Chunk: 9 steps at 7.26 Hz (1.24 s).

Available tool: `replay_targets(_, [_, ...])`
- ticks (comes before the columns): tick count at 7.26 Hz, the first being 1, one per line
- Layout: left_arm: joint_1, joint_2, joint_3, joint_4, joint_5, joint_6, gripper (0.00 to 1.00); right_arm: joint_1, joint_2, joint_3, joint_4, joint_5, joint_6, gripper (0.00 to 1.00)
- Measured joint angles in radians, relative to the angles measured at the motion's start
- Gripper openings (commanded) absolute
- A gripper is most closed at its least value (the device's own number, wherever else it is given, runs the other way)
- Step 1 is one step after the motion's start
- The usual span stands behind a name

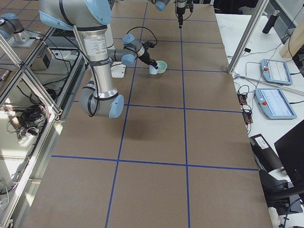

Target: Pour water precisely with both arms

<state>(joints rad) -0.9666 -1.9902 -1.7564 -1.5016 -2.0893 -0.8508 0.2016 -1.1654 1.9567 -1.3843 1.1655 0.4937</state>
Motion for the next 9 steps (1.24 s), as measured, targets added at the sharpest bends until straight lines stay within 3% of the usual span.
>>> replay_targets(5, [0.002,0.004,0.000,-0.001,0.000,-0.001,0.99,0.014,0.119,-0.032,-0.213,0.003,-0.090,0.28])
replay_targets(9, [0.002,0.004,0.000,-0.001,0.000,-0.001,1.00,0.042,0.201,-0.066,-0.386,0.062,-0.154,0.28])
